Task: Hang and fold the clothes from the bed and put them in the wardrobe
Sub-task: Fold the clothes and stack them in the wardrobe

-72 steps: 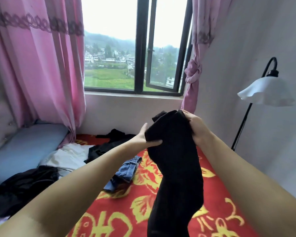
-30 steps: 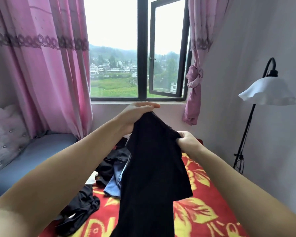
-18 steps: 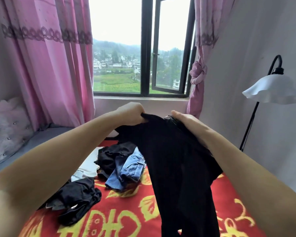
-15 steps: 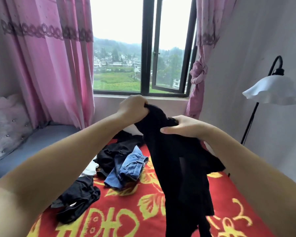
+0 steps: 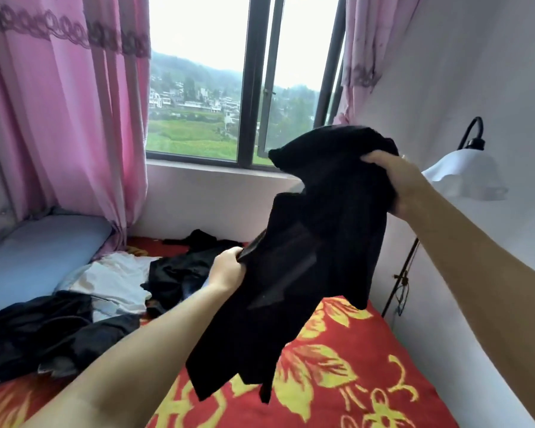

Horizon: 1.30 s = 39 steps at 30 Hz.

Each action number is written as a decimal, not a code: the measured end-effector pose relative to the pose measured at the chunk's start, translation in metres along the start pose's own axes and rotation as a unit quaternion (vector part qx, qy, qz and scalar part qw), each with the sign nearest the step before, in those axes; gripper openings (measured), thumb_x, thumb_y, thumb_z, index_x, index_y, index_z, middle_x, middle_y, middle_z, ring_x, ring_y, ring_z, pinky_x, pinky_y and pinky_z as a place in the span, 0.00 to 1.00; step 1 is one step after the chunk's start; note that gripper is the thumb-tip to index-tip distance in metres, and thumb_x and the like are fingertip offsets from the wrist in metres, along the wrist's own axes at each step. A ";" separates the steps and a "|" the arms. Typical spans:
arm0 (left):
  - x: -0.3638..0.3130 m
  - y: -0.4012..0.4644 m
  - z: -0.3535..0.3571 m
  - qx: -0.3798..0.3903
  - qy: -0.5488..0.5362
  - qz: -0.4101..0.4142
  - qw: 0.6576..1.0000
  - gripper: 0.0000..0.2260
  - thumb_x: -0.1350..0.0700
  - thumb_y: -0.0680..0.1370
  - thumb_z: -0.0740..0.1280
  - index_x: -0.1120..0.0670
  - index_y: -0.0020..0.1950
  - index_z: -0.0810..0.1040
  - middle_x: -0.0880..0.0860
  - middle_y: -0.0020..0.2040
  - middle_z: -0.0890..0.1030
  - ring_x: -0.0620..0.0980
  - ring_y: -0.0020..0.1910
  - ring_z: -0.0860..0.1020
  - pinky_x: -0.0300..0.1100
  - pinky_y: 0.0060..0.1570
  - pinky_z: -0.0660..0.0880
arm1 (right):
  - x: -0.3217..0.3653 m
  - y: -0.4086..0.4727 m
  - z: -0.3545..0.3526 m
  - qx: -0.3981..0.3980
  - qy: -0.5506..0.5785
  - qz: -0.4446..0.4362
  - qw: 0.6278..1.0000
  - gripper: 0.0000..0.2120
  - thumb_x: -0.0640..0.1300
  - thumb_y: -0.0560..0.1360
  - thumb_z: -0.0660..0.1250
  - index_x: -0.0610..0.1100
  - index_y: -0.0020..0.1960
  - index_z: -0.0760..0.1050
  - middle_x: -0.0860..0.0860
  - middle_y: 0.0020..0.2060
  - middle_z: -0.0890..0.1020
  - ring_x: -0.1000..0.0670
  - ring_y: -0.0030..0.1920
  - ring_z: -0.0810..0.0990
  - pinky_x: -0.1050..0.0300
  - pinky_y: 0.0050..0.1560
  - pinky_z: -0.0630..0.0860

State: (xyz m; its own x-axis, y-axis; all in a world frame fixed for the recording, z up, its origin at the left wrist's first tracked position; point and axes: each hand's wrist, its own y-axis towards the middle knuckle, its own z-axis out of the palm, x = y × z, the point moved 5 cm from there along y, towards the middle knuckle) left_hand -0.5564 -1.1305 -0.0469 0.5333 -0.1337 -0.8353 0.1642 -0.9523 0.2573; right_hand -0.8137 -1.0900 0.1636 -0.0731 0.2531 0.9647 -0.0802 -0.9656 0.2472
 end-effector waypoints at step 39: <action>-0.110 -0.024 -0.040 0.282 -0.379 0.036 0.881 0.16 0.69 0.74 0.65 0.54 0.57 0.81 0.56 0.49 0.83 0.51 0.43 0.82 0.43 0.47 0.80 | -0.107 -0.064 -0.048 0.353 -0.363 0.242 0.828 0.32 0.38 0.69 0.65 0.57 0.70 0.66 0.53 0.68 0.73 0.50 0.68 0.71 0.50 0.65 0.69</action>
State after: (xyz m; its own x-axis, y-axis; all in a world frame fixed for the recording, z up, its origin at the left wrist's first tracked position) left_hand -0.5858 -1.0814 0.0585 -0.2165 -0.1404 -0.9661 -0.3994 -0.8902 0.2189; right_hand -0.8483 -1.0523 0.0399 0.7096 -0.0285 0.7040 0.4039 -0.8023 -0.4396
